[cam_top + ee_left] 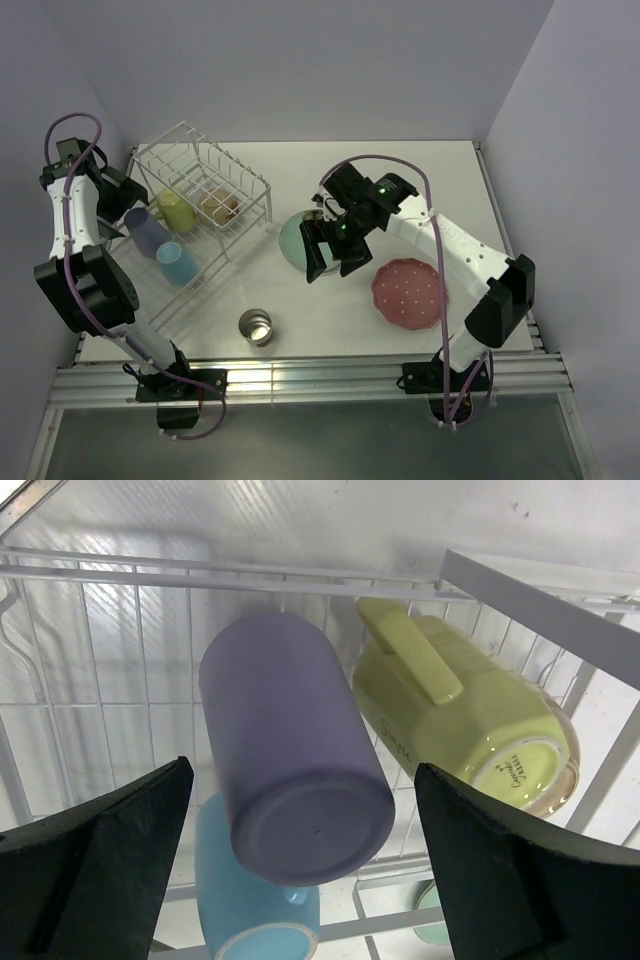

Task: Load the mixed dishes into the dish rack

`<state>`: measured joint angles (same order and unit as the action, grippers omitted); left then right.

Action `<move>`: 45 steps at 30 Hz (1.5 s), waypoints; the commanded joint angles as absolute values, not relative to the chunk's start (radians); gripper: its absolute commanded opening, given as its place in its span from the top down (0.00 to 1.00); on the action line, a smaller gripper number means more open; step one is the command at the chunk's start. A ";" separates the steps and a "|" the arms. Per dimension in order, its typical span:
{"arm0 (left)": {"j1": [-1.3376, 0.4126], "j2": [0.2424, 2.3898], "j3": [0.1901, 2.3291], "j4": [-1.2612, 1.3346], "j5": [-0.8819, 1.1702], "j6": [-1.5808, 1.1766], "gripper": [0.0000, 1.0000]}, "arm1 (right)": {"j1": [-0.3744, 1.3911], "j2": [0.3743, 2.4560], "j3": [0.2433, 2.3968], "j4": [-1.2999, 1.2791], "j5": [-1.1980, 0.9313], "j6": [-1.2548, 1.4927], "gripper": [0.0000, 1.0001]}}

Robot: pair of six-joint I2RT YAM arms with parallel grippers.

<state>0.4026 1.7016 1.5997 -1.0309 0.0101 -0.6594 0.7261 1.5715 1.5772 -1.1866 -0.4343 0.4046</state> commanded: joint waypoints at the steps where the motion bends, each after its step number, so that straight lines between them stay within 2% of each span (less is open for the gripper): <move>1: 0.399 1.697 1.658 -1.081 0.006 -0.681 0.01 | 0.779 1.611 1.660 -1.200 -0.391 0.382 0.00; 10: 0.405 1.566 1.628 -1.184 -0.020 -0.798 0.01 | 0.908 1.736 1.716 -1.163 -0.384 0.367 0.01; 16: 0.426 1.321 1.514 -1.147 0.156 -0.899 0.01 | 0.980 1.821 1.724 -1.111 -0.354 0.364 0.03; 23: 0.408 1.071 1.428 -1.175 0.308 -0.959 0.01 | 1.002 1.853 1.623 -0.927 -0.348 0.452 0.17; 26: 0.351 0.988 1.388 -1.131 0.315 -1.015 0.03 | 1.020 1.862 1.582 -0.841 -0.334 0.501 0.23; 29: 0.206 0.979 1.403 -1.088 0.261 -1.067 0.06 | 1.043 1.897 1.559 -0.793 -0.305 0.544 0.23; 32: 0.086 1.058 1.489 -1.068 0.189 -1.106 0.05 | 1.060 1.931 1.554 -0.755 -0.285 0.566 0.24; 35: -0.123 1.156 1.612 -1.048 0.076 -1.149 0.05 | 1.077 1.991 1.589 -0.753 -0.284 0.583 0.26; 38: -0.221 1.221 1.707 -1.046 0.019 -1.183 0.04 | 1.094 2.029 1.591 -0.739 -0.299 0.607 0.29; 40: -0.302 1.226 1.730 -1.049 0.000 -1.201 0.04 | 1.103 2.039 1.585 -0.739 -0.287 0.617 0.38; 43: -0.373 1.191 1.715 -1.061 -0.066 -1.207 0.03 | 1.118 2.013 1.537 -0.732 -0.261 0.633 0.63; 44: -0.389 1.151 1.683 -1.063 -0.072 -1.207 0.03 | 1.121 1.999 1.498 -0.723 -0.259 0.640 0.82; 45: -0.396 1.126 1.663 -1.072 -0.077 -1.207 0.03 | 1.121 1.982 1.476 -0.719 -0.252 0.646 0.91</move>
<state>-0.3737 1.2255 1.6680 -1.0626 0.0082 -1.1778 1.1095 2.0403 1.5253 -0.7399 -0.2913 0.6102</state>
